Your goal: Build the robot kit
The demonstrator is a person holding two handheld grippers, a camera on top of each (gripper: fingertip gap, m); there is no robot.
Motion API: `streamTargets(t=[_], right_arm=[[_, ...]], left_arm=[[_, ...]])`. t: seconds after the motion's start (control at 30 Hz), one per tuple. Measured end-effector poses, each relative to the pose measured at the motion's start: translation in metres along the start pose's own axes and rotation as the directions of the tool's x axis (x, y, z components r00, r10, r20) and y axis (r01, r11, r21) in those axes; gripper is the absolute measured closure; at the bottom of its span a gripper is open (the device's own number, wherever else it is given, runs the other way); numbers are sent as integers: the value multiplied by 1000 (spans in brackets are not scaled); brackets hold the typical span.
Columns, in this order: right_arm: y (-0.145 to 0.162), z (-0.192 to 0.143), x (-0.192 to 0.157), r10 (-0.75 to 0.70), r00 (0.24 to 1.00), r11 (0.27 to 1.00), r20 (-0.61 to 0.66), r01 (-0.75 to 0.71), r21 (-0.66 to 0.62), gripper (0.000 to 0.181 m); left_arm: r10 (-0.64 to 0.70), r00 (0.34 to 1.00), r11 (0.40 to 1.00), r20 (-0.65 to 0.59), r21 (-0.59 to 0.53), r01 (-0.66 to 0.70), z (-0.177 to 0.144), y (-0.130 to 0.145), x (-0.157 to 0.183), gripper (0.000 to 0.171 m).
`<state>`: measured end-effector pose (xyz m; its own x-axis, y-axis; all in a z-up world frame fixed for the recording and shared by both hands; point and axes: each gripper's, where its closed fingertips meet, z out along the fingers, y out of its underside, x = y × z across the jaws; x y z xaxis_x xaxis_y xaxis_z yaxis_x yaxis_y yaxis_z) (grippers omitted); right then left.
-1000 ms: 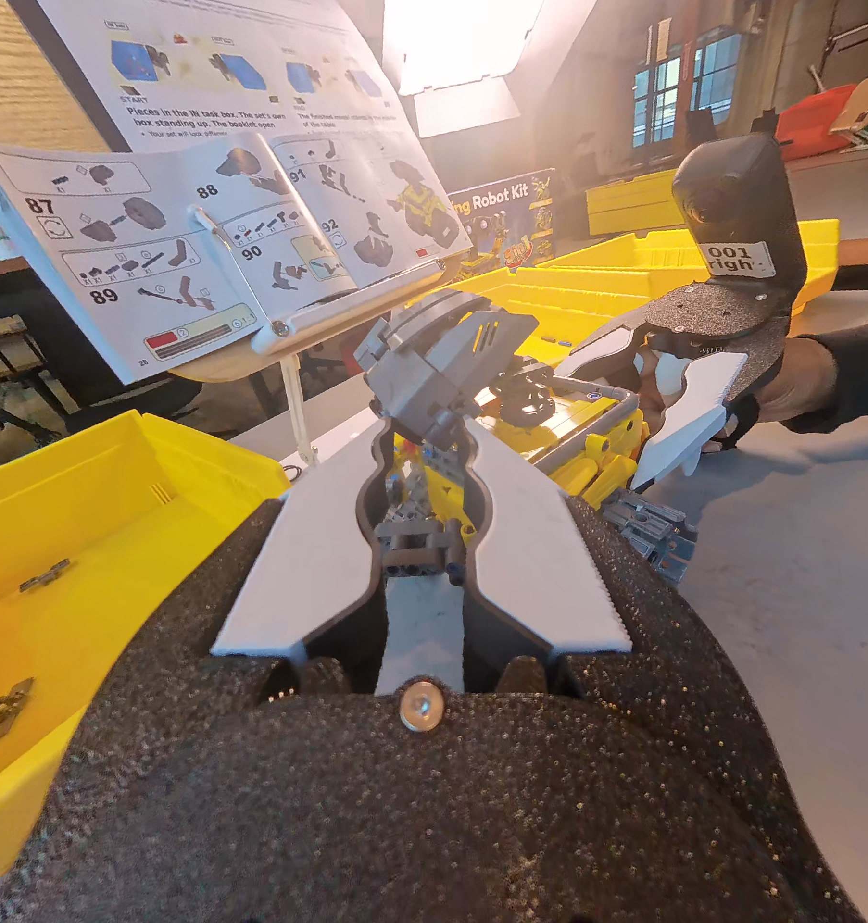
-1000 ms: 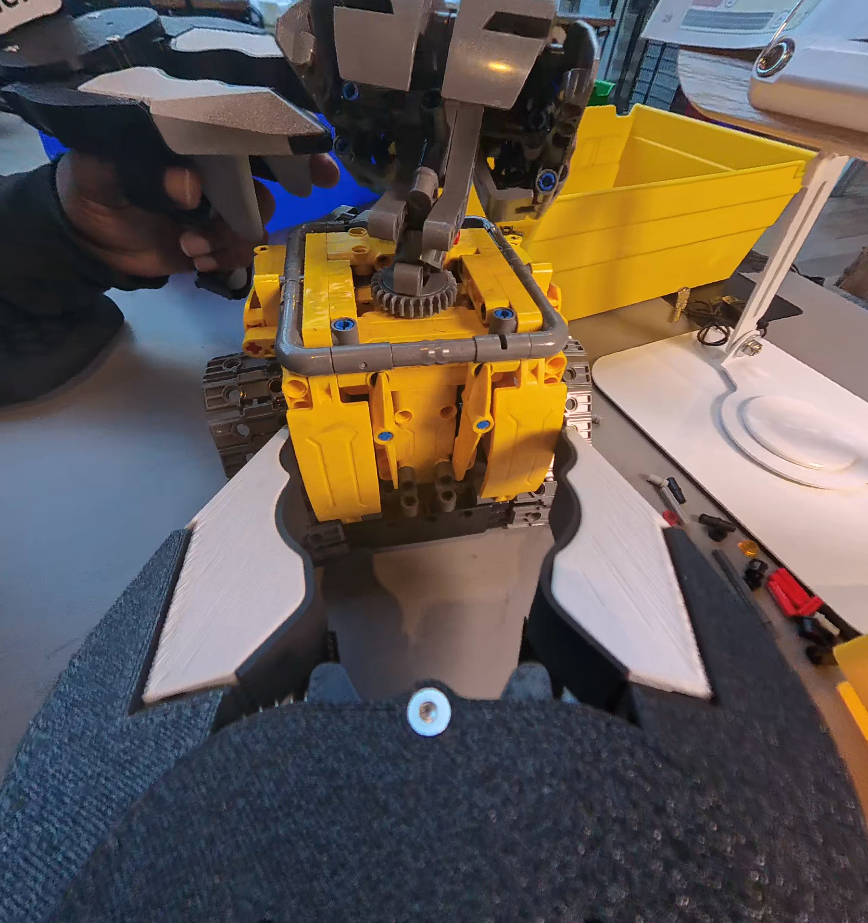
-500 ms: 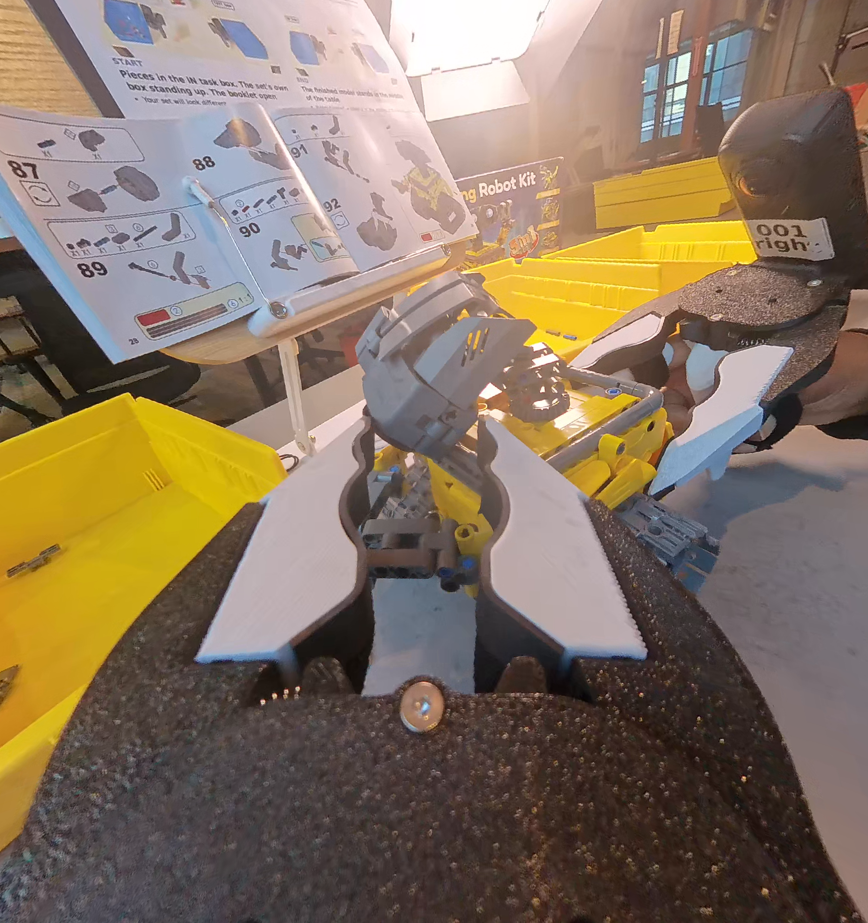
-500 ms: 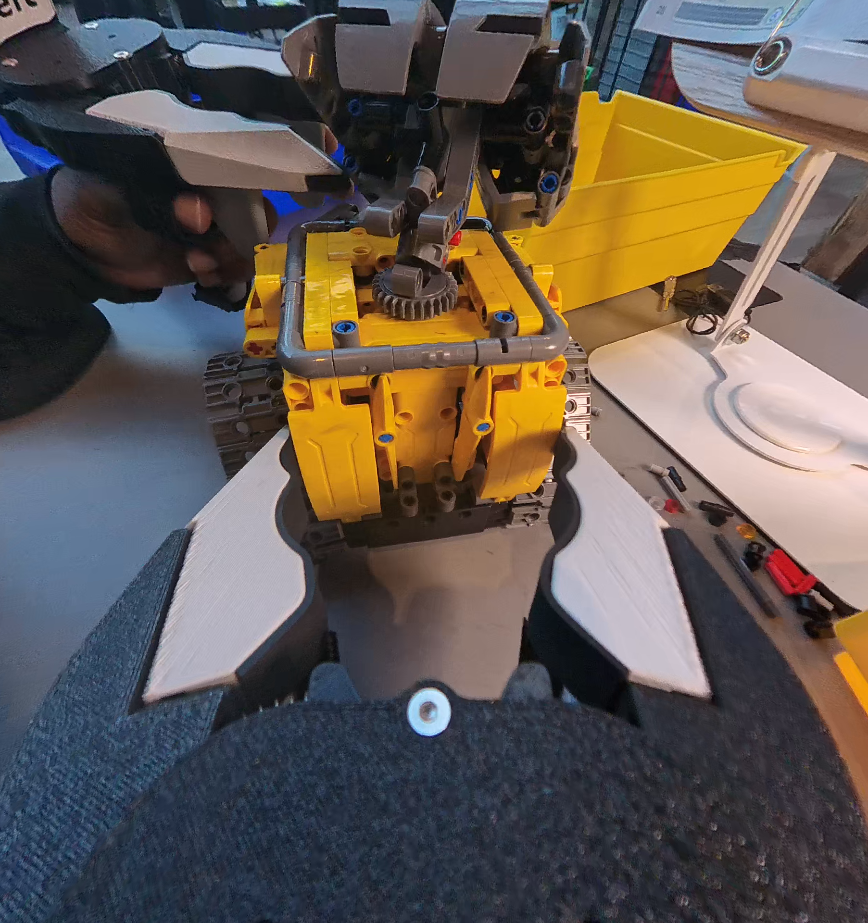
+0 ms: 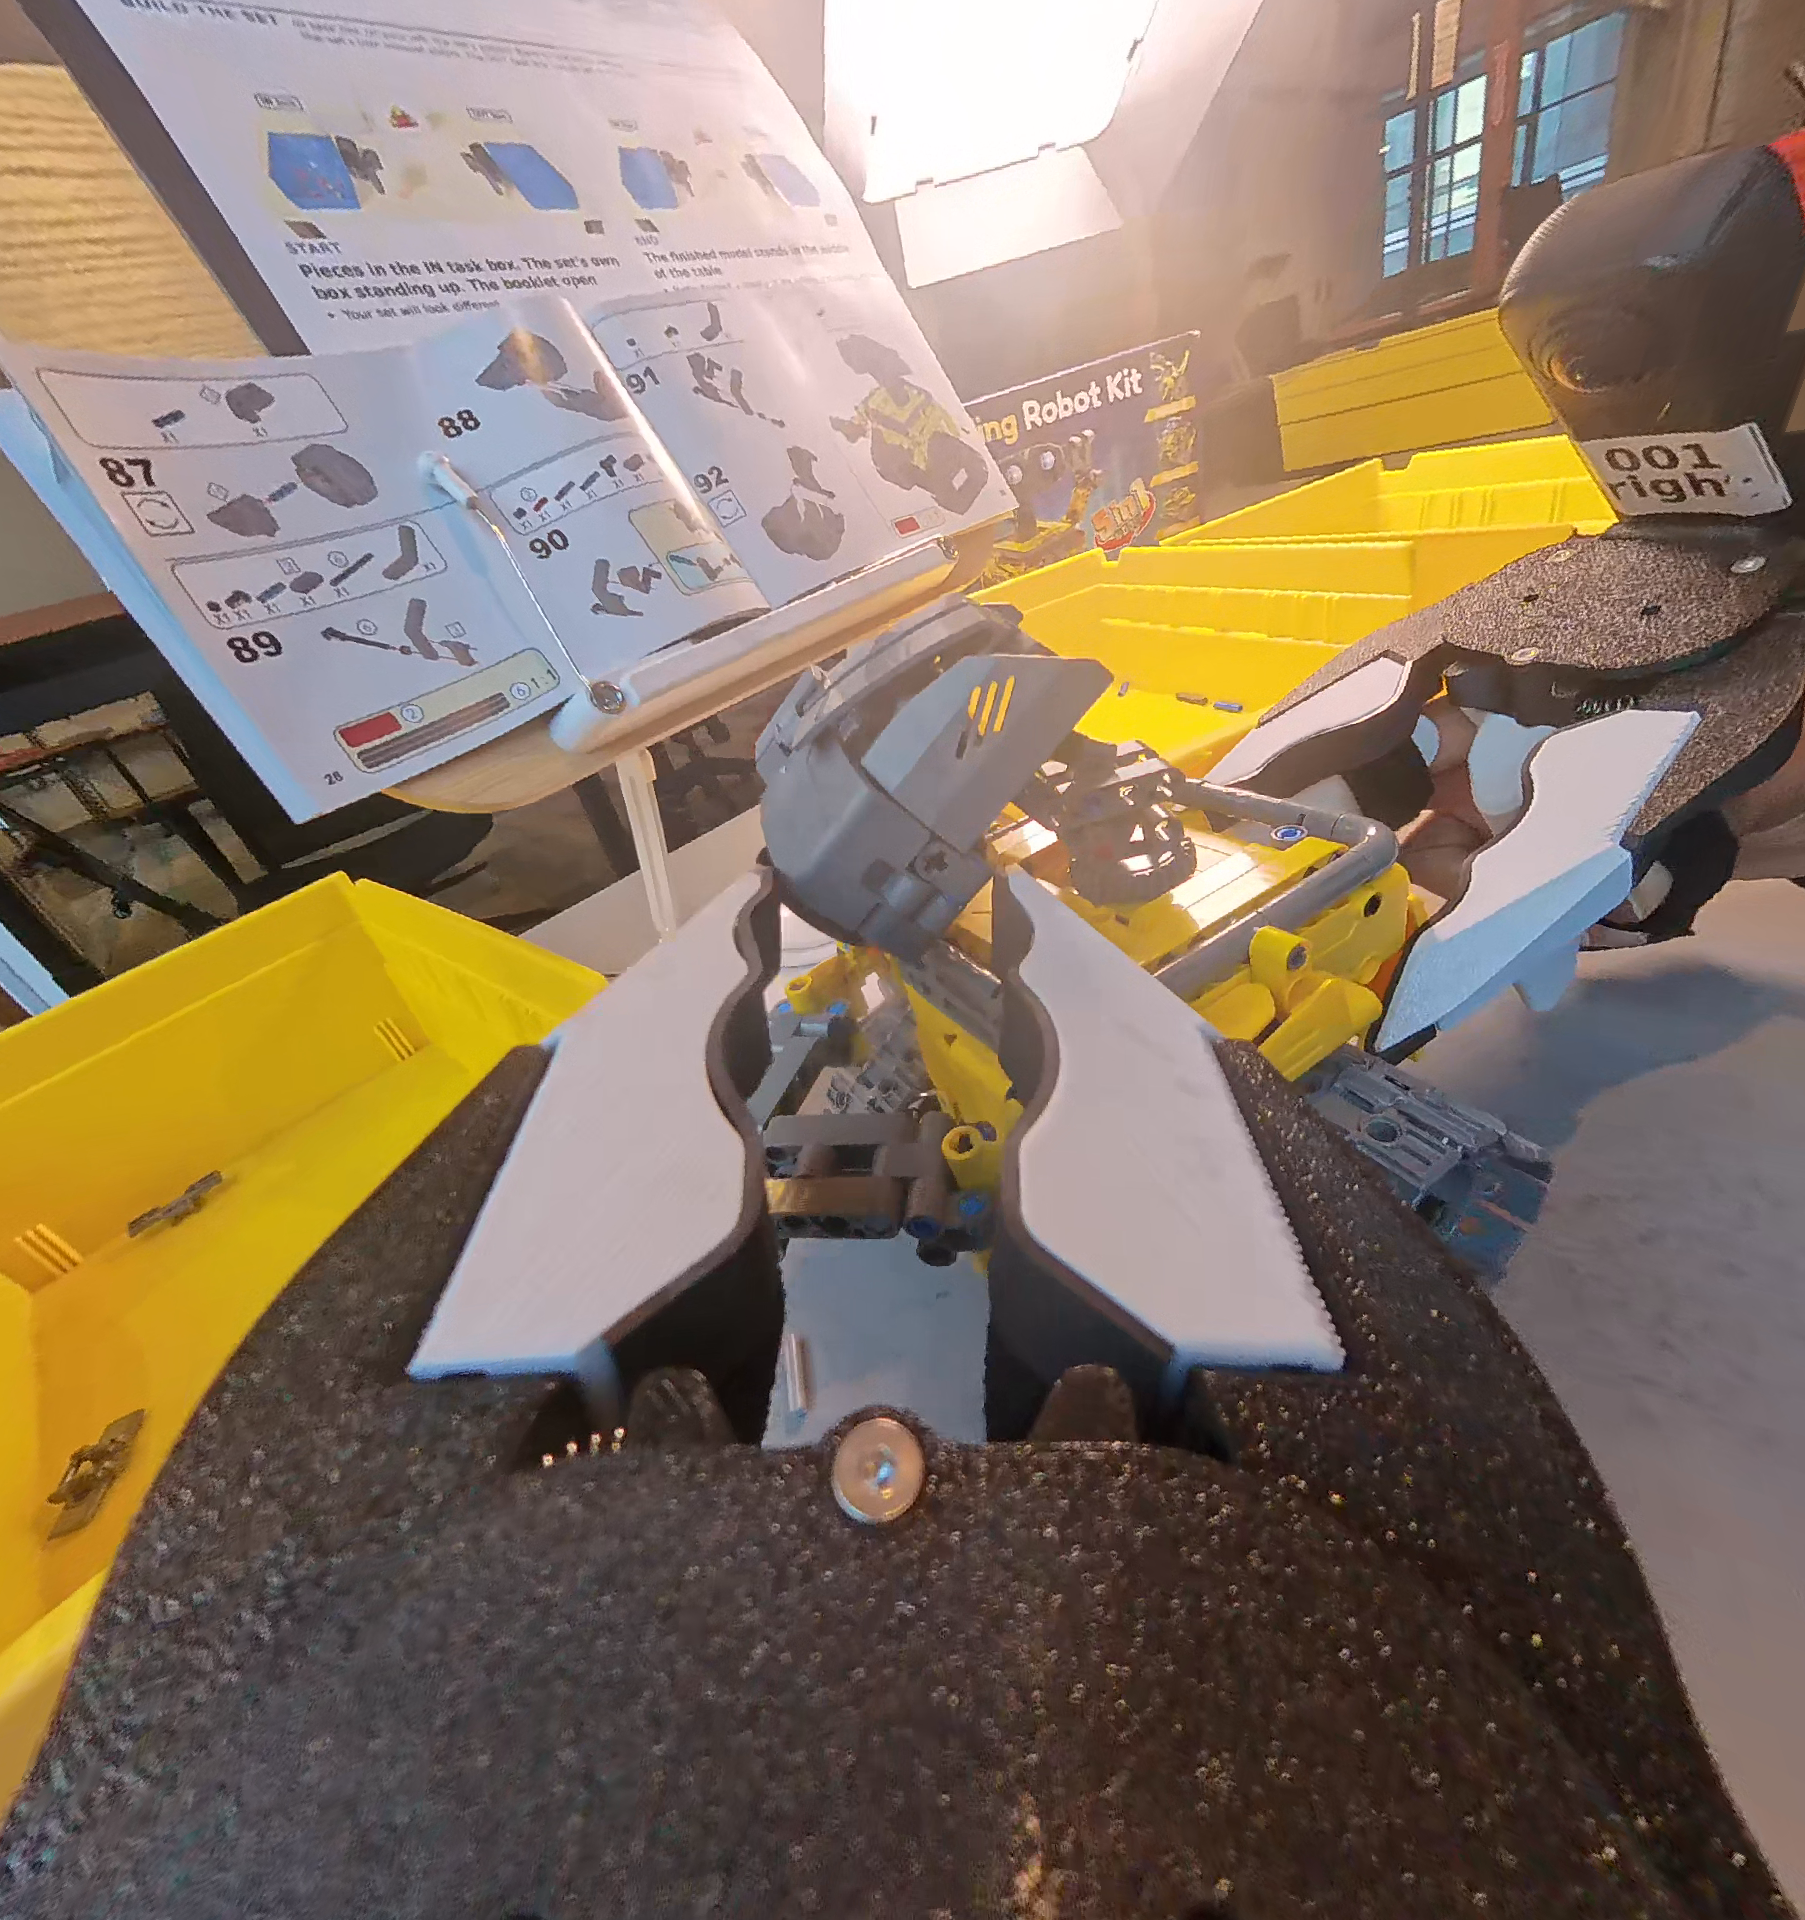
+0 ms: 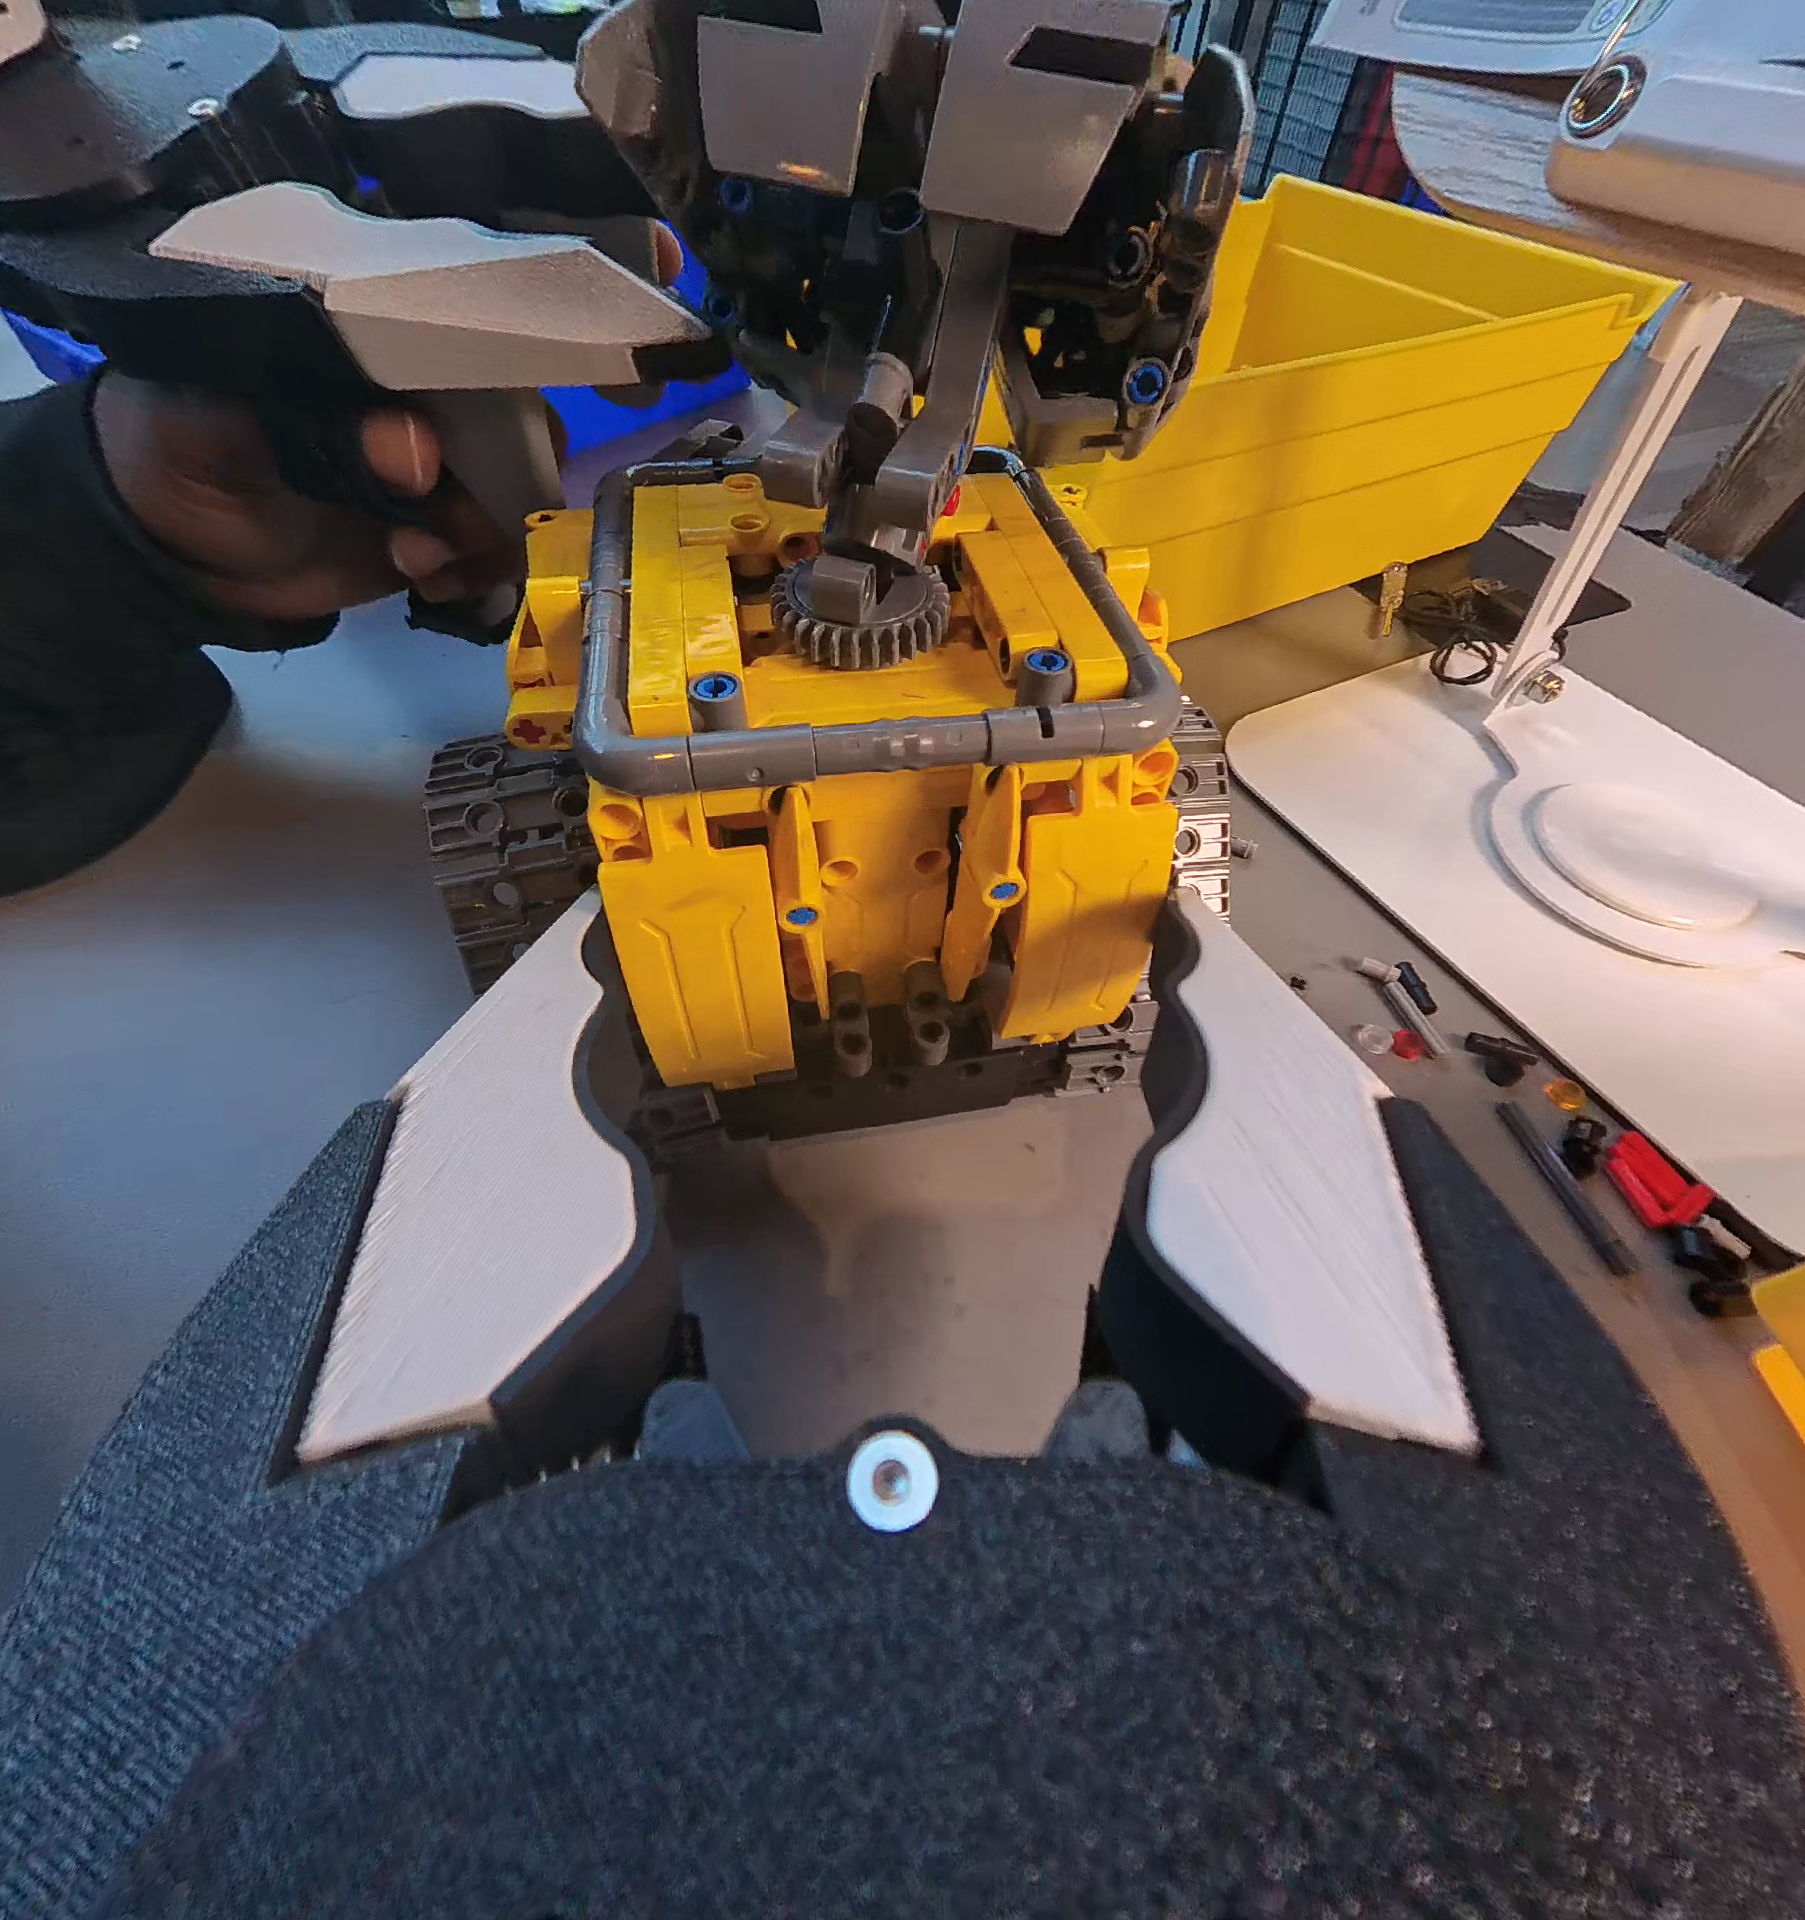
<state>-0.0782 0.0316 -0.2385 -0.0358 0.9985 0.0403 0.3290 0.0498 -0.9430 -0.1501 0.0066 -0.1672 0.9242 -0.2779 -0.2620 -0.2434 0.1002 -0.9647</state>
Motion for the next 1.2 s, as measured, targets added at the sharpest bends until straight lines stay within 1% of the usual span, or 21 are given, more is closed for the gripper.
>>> streamTargets(t=[0.27, 0.57, 0.7, 0.8, 0.87, 0.93, 0.97, 1.0, 1.03, 1.1, 1.13, 1.2], right_arm=[[0, 0, 0, 1, 1000, 1000, 1, -1, 9, 81], [0, 0, -1, 1, 1000, 1000, 0, -1, 16, 81], [0, 0, 0, 3, 1000, 1000, 2, -3, 17, 80], [0, -1, 0, 0, 1000, 1000, 9, 0, 16, 81], [1, -3, -1, -16, 999, 1000, 39, 17, -9, 81], [-10, -16, -1, -25, 995, 1000, 98, 24, 10, 83], [-23, -26, 5, -17, 995, 998, 102, 12, 54, 83], [-38, -37, 13, -4, 996, 994, 91, -6, 113, 85], [-53, -47, 20, 13, 996, 984, 85, -28, 176, 92], [-75, -58, 21, 41, 993, 962, 111, -69, 264, 116], [-78, -56, 17, 46, 991, 959, 124, -79, 271, 128], [-76, -41, 4, 35, 989, 965, 146, -71, 251, 139]], left_arm=[[45, 999, 999, 13, 10, -45, -1, -4, 2, 133], [143, 989, 989, 31, 39, -144, -5, -13, 8, 134], [209, 977, 976, 43, 52, -211, -6, -20, 13, 135], [220, 975, 973, 41, 56, -222, -7, -22, 15, 136], [219, 975, 973, 37, 64, -221, -8, -24, 16, 137], [218, 975, 973, 36, 69, -220, -8, -26, 16, 140], [220, 975, 973, 37, 67, -222, -9, -26, 16, 140], [224, 974, 972, 38, 67, -226, -9, -26, 16, 140], [228, 973, 971, 39, 70, -230, -9, -27, 17, 141], [234, 971, 969, 40, 71, -237, -8, -28, 18, 142], [235, 971, 969, 40, 71, -238, -8, -28, 18, 142], [237, 971, 968, 41, 72, -240, -8, -29, 18, 143]])
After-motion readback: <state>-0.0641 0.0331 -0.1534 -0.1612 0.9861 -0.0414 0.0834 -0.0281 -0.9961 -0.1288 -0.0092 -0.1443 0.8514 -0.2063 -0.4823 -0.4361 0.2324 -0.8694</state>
